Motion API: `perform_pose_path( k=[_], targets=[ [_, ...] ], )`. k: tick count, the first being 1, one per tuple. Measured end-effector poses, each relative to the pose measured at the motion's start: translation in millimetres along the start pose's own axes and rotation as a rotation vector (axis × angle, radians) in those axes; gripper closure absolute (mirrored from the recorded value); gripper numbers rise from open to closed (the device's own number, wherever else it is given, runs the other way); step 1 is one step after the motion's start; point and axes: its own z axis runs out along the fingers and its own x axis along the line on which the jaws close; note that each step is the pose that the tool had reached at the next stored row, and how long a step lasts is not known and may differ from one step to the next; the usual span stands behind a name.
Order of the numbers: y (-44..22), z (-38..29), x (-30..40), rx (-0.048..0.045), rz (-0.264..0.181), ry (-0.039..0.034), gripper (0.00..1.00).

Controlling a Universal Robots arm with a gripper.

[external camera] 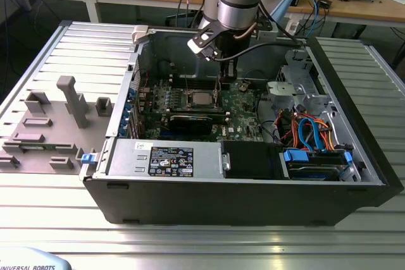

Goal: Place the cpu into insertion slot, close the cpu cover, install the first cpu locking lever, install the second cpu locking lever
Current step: 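Close the cpu cover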

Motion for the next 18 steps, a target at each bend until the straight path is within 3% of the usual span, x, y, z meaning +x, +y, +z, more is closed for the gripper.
perform_pose_path(
  k=[18],
  targets=[
    [-3.8,0.0,0.0,0.0000,0.000,0.0001,0.89]
  ],
)
